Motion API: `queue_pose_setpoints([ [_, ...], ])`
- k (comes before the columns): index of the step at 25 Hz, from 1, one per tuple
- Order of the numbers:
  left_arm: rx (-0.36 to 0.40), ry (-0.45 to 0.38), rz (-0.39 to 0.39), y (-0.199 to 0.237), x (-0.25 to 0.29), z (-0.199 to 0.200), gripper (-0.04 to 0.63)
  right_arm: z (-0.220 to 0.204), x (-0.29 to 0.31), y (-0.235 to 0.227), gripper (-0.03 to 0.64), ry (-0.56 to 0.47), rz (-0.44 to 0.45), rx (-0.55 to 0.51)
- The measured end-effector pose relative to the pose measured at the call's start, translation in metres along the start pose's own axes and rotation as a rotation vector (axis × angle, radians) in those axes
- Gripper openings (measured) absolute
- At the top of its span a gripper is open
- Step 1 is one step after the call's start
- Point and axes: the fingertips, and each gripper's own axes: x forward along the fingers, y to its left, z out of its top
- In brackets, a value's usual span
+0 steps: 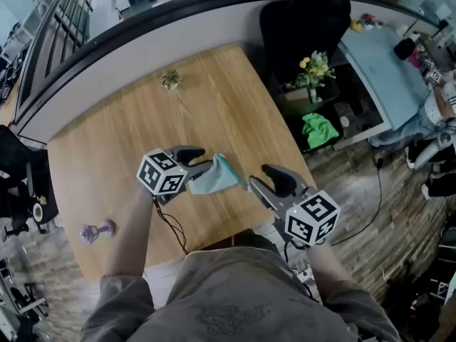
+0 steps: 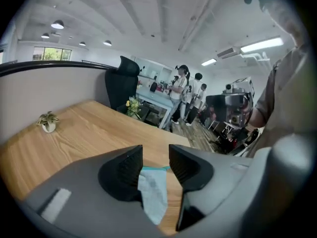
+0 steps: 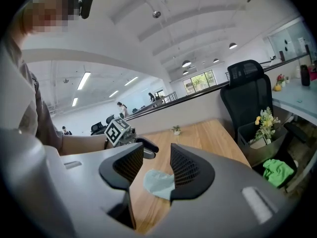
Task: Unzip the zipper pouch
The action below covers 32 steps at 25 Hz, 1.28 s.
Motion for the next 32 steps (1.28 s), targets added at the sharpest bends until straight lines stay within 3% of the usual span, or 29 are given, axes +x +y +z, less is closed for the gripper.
queue_pose_setpoints([
  [4,0.045,0.115,-0.010,0.024,0.029,-0.023,0.183,-0.010,0.009,-0.012,0.179,0.035,-0.022,0.017],
  [7,0.060,0.149,0.002,0.042,0.048,-0.038,0.183,-0.017,0.016,-0.022,0.179,0.058,-0.032,0.029],
  [15,-0.024,0.227,-0.059,0.063,0.087,-0.078,0.199,-0.033,0.032,-0.044,0.179,0.110,-0.050,0.071],
  [21,-0.024,0.275,-0.112,0.075,0.108,-0.091,0.216,-0.043,0.042,-0.060,0.179,0.141,-0.059,0.090],
  [29,0.121,0.357,-0.162,0.070,0.129,-0.099,0.181,-0.056,0.044,-0.069,0.179,0.169,-0.075,0.115],
  [32,0.132,0.361,-0.177,0.063,0.135,-0.101,0.112,-0.059,0.043,-0.070,0.179,0.173,-0.075,0.116],
])
